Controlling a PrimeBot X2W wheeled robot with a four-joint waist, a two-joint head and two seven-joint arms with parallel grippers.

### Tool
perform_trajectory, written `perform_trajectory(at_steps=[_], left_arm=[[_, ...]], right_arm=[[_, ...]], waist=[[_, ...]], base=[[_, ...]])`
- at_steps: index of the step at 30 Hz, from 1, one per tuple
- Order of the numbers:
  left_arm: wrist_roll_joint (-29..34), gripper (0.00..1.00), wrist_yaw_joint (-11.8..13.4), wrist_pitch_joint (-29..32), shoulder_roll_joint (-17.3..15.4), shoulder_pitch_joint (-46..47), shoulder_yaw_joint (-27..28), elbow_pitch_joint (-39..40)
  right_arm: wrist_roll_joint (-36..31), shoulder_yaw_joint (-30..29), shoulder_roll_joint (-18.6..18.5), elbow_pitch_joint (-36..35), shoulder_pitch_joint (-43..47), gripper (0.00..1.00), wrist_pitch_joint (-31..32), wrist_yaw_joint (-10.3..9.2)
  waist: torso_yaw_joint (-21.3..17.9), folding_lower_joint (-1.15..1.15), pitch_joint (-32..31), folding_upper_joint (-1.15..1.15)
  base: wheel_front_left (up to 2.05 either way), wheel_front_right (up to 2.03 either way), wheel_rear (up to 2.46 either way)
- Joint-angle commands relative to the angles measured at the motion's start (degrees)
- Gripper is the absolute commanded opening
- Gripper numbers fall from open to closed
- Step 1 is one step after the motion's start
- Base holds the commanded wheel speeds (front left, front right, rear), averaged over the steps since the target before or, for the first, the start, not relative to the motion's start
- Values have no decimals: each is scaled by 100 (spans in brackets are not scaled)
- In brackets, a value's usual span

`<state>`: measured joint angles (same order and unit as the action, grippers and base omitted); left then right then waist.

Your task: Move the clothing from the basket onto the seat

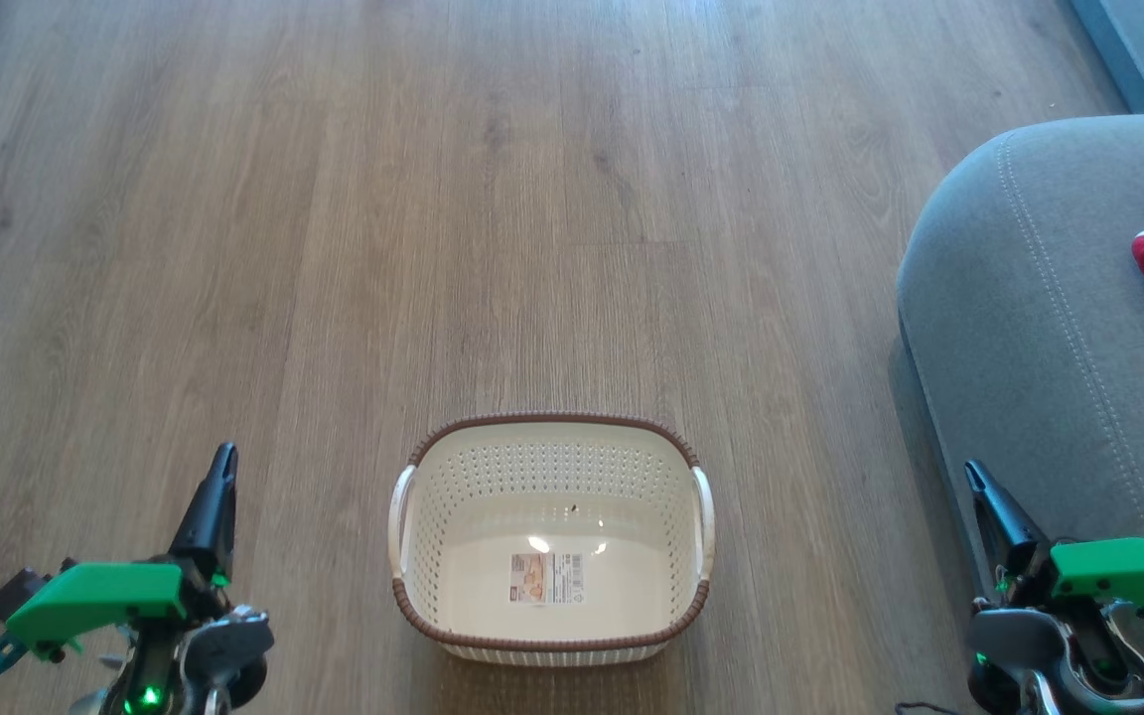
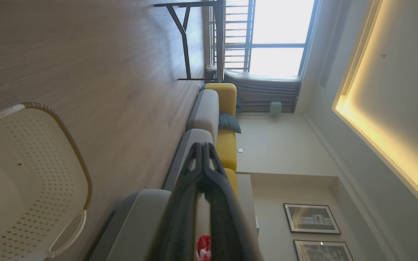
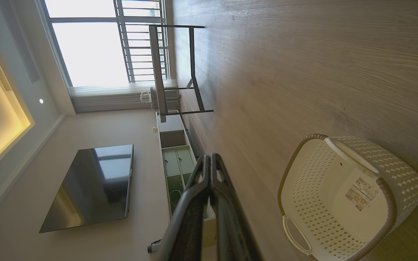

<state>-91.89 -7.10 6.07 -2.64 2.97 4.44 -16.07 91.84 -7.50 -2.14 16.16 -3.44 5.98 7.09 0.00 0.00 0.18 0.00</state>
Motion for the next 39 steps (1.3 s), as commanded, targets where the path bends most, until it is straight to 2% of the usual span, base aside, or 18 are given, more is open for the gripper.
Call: perform_trajectory(at_steps=[1, 39], left_arm=[[-28, 0, -38, 42, -24, 323, 208, 201], [-28, 0, -38, 42, -23, 322, 208, 202]], right_arm=[[33, 99, -74, -213, -275, 0, 50, 40], [33, 99, -74, -213, -275, 0, 50, 40]], waist=[[0, 0, 0, 0], [0, 0, 0, 0]], base=[[0, 0, 0], [0, 0, 0]])
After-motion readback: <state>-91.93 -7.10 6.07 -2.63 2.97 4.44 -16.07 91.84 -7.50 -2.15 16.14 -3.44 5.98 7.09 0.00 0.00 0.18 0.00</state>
